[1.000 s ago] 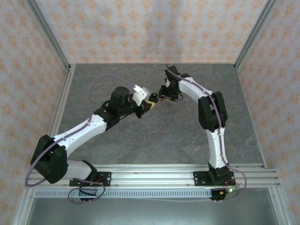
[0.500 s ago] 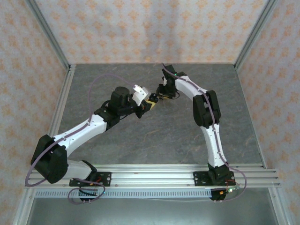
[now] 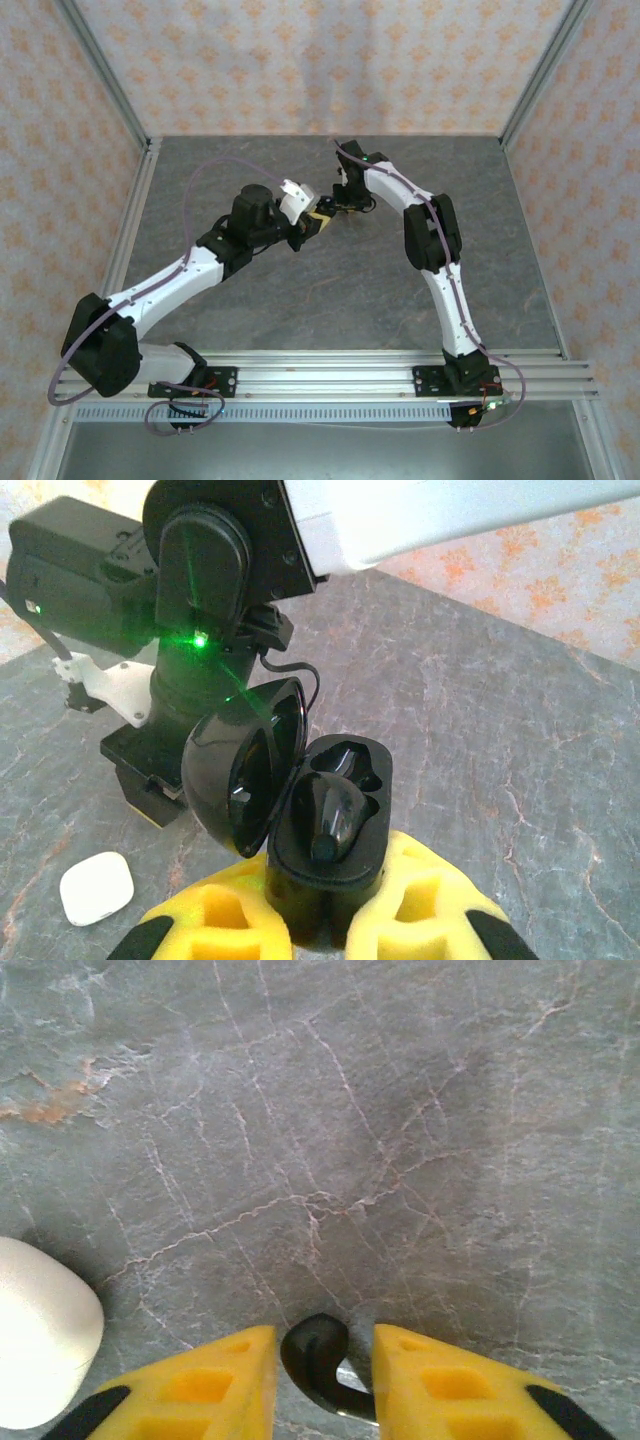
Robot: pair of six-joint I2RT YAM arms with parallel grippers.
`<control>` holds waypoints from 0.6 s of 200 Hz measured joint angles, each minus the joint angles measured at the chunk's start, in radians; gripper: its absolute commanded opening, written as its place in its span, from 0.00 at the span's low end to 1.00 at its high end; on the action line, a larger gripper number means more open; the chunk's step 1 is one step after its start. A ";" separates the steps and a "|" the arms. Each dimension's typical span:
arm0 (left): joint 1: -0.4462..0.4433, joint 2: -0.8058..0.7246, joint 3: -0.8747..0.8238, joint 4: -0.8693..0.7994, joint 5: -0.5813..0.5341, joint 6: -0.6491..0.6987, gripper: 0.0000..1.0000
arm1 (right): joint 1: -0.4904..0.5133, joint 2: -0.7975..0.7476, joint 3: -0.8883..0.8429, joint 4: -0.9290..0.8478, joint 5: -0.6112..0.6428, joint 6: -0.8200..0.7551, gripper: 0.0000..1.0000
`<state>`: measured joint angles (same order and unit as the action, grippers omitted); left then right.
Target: Insert the wireless bluetooth earbuds into the charging case
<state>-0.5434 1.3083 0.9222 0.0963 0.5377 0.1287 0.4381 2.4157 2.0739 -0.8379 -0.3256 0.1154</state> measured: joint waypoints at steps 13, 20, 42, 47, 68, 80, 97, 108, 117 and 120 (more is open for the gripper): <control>0.000 -0.018 -0.002 -0.001 -0.001 -0.005 0.00 | 0.000 -0.001 -0.007 0.000 0.005 -0.001 0.23; 0.000 -0.031 -0.006 -0.001 -0.004 -0.008 0.00 | -0.001 -0.005 -0.016 0.004 0.008 -0.001 0.22; 0.000 -0.066 -0.024 -0.002 -0.006 -0.023 0.00 | 0.000 -0.046 -0.088 0.040 0.011 0.001 0.19; 0.000 -0.074 -0.028 -0.002 -0.005 -0.026 0.00 | 0.000 -0.060 -0.109 0.045 0.012 0.003 0.19; 0.000 -0.097 -0.047 -0.002 -0.004 -0.045 0.00 | -0.003 -0.143 -0.244 0.063 0.007 0.026 0.19; 0.000 -0.109 -0.062 -0.002 -0.004 -0.058 0.00 | -0.009 -0.200 -0.338 0.077 -0.005 0.049 0.19; -0.006 -0.127 -0.084 -0.002 -0.006 -0.079 0.00 | -0.028 -0.285 -0.479 0.111 -0.035 0.084 0.19; -0.015 -0.138 -0.097 -0.002 -0.005 -0.091 0.00 | -0.046 -0.344 -0.571 0.132 -0.048 0.114 0.18; -0.024 -0.146 -0.106 -0.001 -0.005 -0.103 0.00 | -0.061 -0.390 -0.643 0.148 -0.054 0.132 0.19; -0.027 -0.149 -0.108 -0.001 -0.005 -0.104 0.00 | -0.065 -0.405 -0.665 0.148 -0.056 0.137 0.19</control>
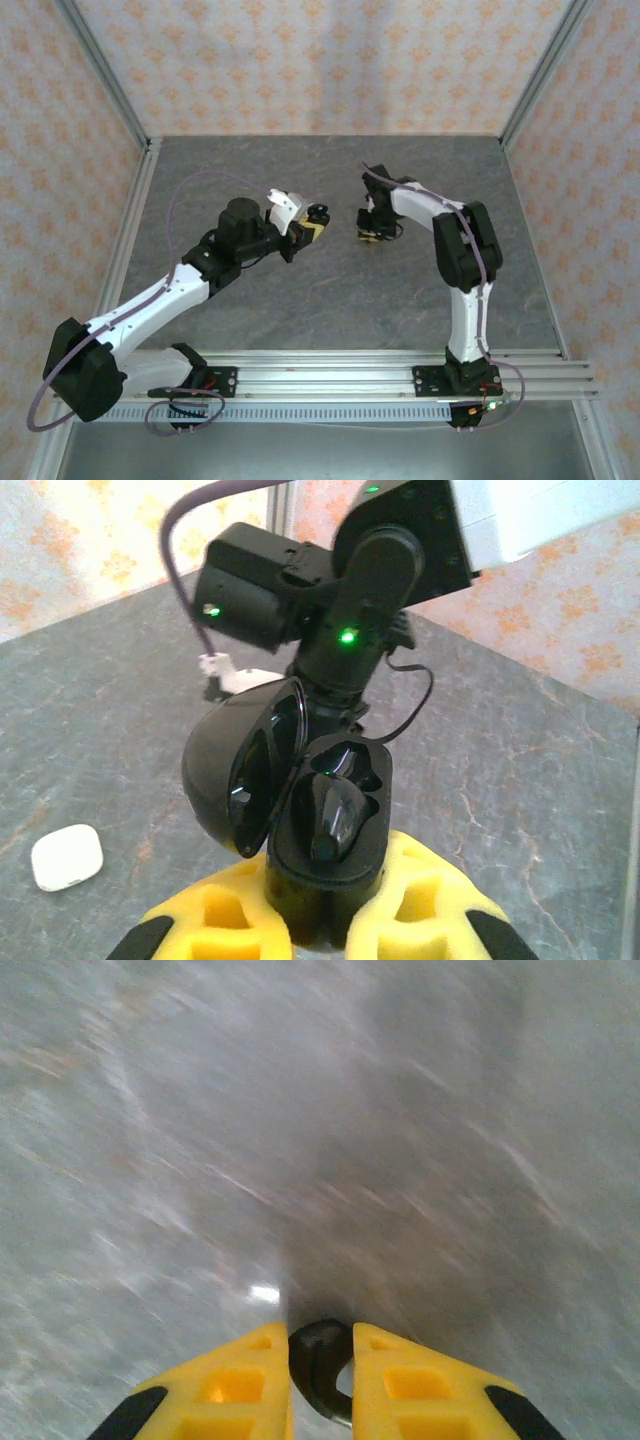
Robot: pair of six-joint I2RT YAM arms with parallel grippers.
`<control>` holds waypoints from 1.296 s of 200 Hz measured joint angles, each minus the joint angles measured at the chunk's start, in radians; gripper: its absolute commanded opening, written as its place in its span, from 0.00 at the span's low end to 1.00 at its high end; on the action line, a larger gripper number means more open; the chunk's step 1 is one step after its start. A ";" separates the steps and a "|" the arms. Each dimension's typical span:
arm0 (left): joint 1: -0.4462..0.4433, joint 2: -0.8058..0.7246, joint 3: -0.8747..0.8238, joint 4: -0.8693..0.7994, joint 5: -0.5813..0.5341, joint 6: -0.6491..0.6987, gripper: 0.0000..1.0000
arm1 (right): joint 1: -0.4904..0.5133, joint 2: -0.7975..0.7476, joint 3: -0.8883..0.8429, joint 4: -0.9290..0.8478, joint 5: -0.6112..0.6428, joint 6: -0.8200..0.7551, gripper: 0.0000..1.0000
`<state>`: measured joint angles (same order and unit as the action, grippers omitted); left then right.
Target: Insert the wireless bluetooth earbuds into the charging case
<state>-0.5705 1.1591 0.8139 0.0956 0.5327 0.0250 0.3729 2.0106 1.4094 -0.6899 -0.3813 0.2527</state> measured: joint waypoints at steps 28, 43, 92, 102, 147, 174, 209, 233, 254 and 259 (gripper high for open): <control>-0.037 -0.010 -0.019 0.004 0.000 -0.025 0.00 | -0.021 -0.146 -0.209 0.030 0.012 0.058 0.19; -0.061 -0.008 -0.021 0.005 0.000 -0.029 0.00 | -0.018 -0.219 -0.306 0.047 0.011 0.090 0.21; -0.105 0.009 -0.021 0.007 0.001 -0.028 0.00 | -0.016 -0.344 -0.446 0.068 0.010 0.171 0.37; -0.106 0.009 -0.021 0.006 0.001 -0.028 0.00 | -0.016 -0.358 -0.446 0.052 0.011 0.179 0.38; -0.115 -0.005 -0.032 0.007 0.000 -0.028 0.00 | -0.016 -0.394 -0.321 -0.087 0.020 0.134 0.40; -0.115 -0.042 -0.061 0.006 -0.012 -0.028 0.00 | -0.007 -0.384 -0.209 -0.169 0.058 0.051 0.40; -0.117 -0.090 -0.092 0.001 -0.028 -0.028 0.00 | 0.043 -0.279 -0.106 -0.272 0.148 -0.041 0.41; -0.117 -0.108 -0.105 -0.003 -0.045 -0.027 0.00 | 0.073 -0.181 -0.072 -0.318 0.179 -0.075 0.41; -0.117 -0.116 -0.109 -0.008 -0.053 -0.028 0.00 | 0.084 -0.111 -0.054 -0.341 0.187 -0.096 0.41; -0.117 -0.119 -0.110 -0.010 -0.056 -0.028 0.00 | 0.085 -0.098 -0.050 -0.345 0.188 -0.098 0.41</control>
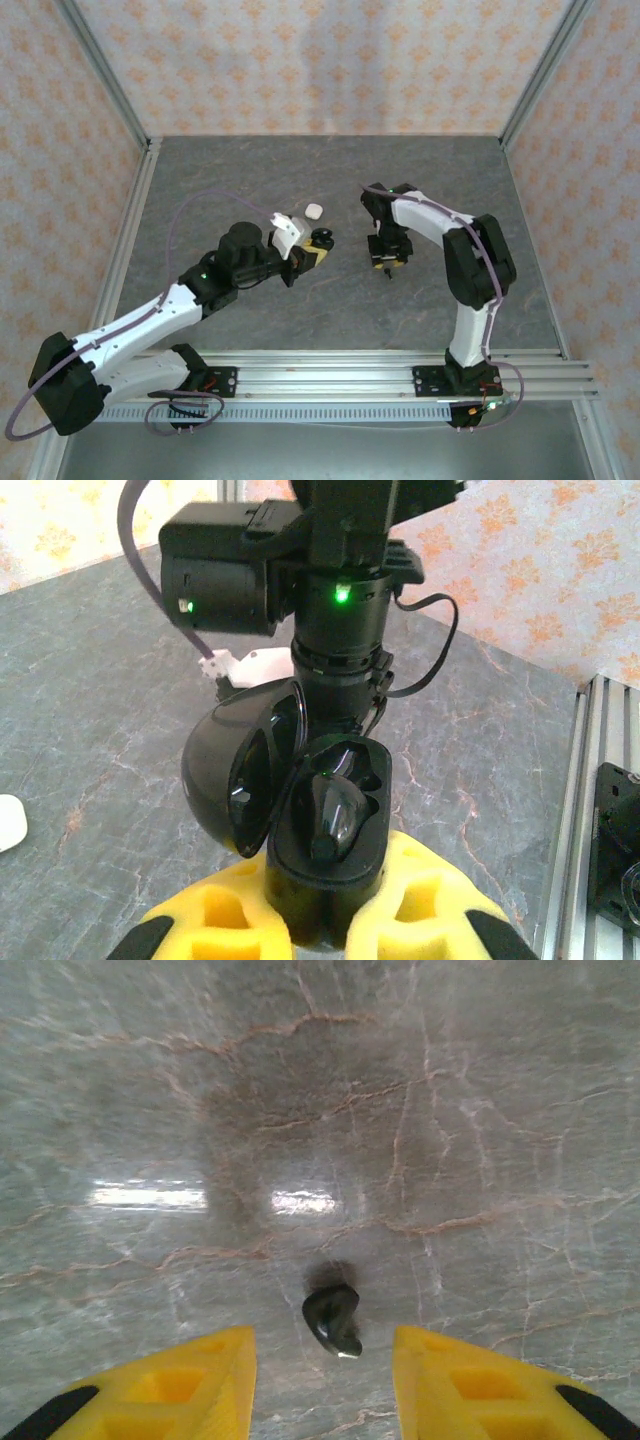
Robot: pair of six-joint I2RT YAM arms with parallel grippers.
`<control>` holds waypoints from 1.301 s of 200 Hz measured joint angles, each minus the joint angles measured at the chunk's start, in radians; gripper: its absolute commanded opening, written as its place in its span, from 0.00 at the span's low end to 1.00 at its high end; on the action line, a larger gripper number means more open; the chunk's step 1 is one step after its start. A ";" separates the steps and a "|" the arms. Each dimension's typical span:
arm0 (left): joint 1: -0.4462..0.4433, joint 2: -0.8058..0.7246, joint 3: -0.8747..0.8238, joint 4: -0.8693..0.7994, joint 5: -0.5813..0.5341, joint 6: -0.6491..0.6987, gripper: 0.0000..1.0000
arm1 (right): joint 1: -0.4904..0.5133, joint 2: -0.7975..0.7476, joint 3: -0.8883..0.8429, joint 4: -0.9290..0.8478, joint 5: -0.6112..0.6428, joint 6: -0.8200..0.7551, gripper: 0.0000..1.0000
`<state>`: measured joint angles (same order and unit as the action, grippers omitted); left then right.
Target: Insert the wireless bluetooth earbuds into the charging case
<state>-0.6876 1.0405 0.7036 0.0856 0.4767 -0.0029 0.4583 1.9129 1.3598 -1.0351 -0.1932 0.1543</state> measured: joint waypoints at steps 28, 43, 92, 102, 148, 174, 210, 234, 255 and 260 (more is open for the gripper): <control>0.000 -0.014 -0.006 -0.010 -0.016 0.000 0.00 | 0.004 0.044 0.022 -0.010 0.006 -0.017 0.41; 0.000 -0.016 -0.008 -0.014 -0.019 0.000 0.00 | 0.004 0.060 0.034 -0.013 0.008 -0.023 0.40; 0.000 -0.017 -0.011 -0.020 -0.028 0.001 0.00 | 0.004 0.080 0.043 -0.017 0.007 -0.029 0.38; 0.000 -0.017 -0.011 -0.021 -0.033 0.001 0.00 | 0.004 0.080 0.043 -0.017 0.007 -0.029 0.38; 0.000 -0.017 -0.011 -0.021 -0.040 0.001 0.00 | 0.008 0.080 0.037 -0.023 0.006 -0.029 0.37; 0.000 -0.017 -0.011 -0.021 -0.040 0.001 0.00 | 0.010 0.080 0.023 -0.029 0.006 -0.028 0.37; 0.000 -0.014 -0.011 -0.021 -0.040 0.001 0.00 | 0.011 0.079 0.020 -0.027 0.006 -0.026 0.34; 0.000 -0.007 -0.011 -0.022 -0.040 0.001 0.00 | 0.013 0.079 0.020 -0.023 0.000 -0.024 0.28; 0.000 -0.006 -0.011 -0.024 -0.040 0.001 0.00 | 0.013 0.079 0.020 -0.019 -0.013 -0.021 0.26; 0.000 -0.006 -0.011 -0.025 -0.040 0.001 0.00 | 0.013 0.079 0.020 -0.019 -0.016 -0.021 0.25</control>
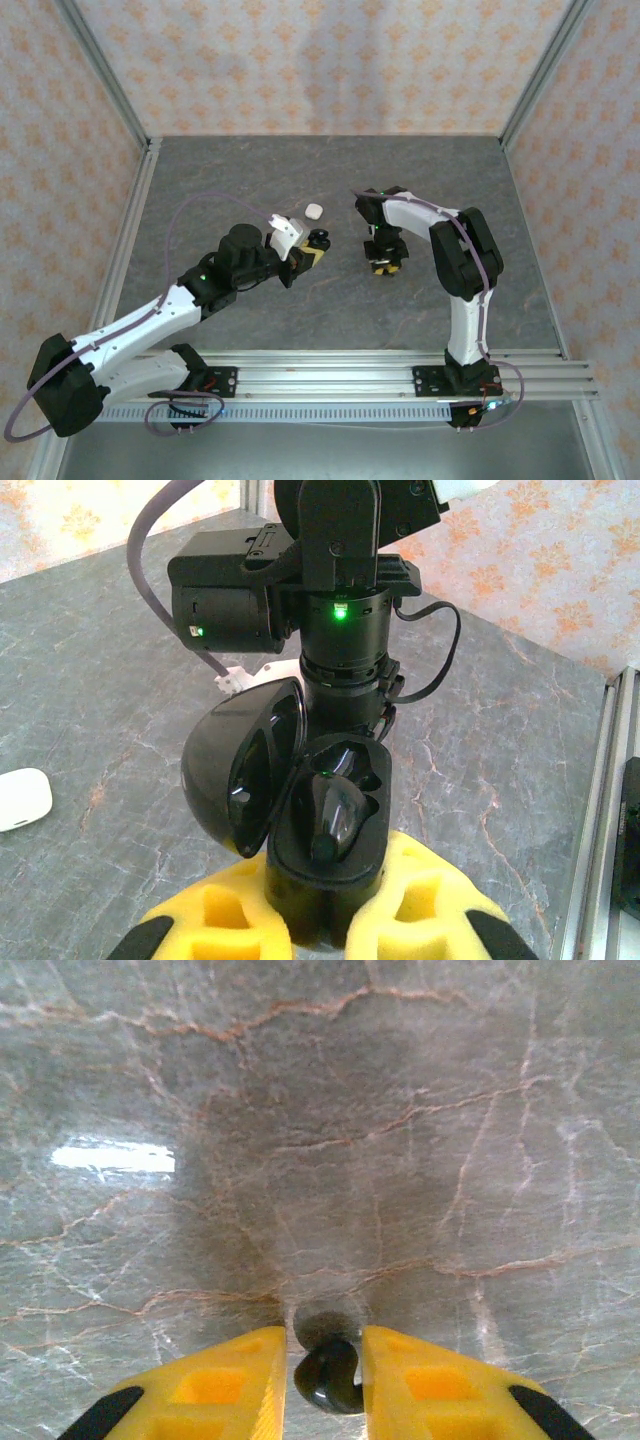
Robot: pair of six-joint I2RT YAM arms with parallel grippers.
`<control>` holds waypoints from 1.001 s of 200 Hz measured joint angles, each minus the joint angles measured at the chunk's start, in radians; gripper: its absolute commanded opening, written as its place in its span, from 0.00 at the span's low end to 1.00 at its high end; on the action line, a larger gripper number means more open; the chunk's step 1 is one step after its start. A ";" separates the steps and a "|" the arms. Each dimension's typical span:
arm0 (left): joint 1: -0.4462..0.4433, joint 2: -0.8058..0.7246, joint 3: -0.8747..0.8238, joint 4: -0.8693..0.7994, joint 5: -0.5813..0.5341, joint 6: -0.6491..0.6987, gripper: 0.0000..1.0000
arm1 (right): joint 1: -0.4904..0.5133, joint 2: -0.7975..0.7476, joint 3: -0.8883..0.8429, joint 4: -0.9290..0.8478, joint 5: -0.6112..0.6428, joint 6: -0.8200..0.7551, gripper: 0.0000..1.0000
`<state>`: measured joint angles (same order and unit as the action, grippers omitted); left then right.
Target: Insert the wireless bluetooth earbuds into the charging case
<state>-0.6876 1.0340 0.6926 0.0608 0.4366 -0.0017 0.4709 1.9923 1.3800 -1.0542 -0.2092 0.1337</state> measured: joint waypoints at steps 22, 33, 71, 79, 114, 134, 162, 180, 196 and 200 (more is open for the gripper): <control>0.000 0.000 0.000 -0.001 0.000 0.000 0.00 | 0.000 0.000 0.000 0.003 -0.010 0.000 0.24; 0.000 0.000 0.000 0.000 0.000 0.000 0.00 | 0.000 0.000 0.000 0.003 -0.012 0.000 0.24; 0.000 0.000 0.000 0.000 0.000 0.000 0.00 | 0.000 -0.012 -0.007 0.003 -0.010 0.003 0.31; 0.000 0.000 0.000 0.000 0.000 0.000 0.00 | 0.000 -0.019 -0.010 0.003 -0.008 0.003 0.32; 0.000 -0.004 0.000 0.000 0.000 0.000 0.00 | 0.000 -0.034 -0.015 0.003 -0.015 -0.031 0.35; 0.000 -0.010 0.000 -0.001 0.000 0.000 0.00 | 0.001 -0.034 -0.015 0.002 -0.017 -0.058 0.35; 0.000 -0.015 0.000 -0.001 0.000 -0.001 0.00 | 0.005 -0.031 -0.012 -0.005 -0.019 -0.089 0.35; 0.000 -0.018 0.000 -0.003 0.000 -0.001 0.00 | 0.006 -0.019 -0.006 -0.007 -0.020 -0.104 0.35; 0.000 -0.020 0.000 -0.004 -0.001 -0.001 0.00 | 0.006 -0.006 -0.005 -0.010 -0.019 -0.113 0.34; 0.000 -0.020 0.000 -0.005 -0.001 -0.001 0.00 | 0.006 -0.002 -0.005 -0.012 -0.019 -0.114 0.34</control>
<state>-0.6876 1.0142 0.6926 0.0563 0.4358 -0.0025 0.4770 1.9900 1.3746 -1.0660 -0.2287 0.0196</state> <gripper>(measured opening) 0.113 0.345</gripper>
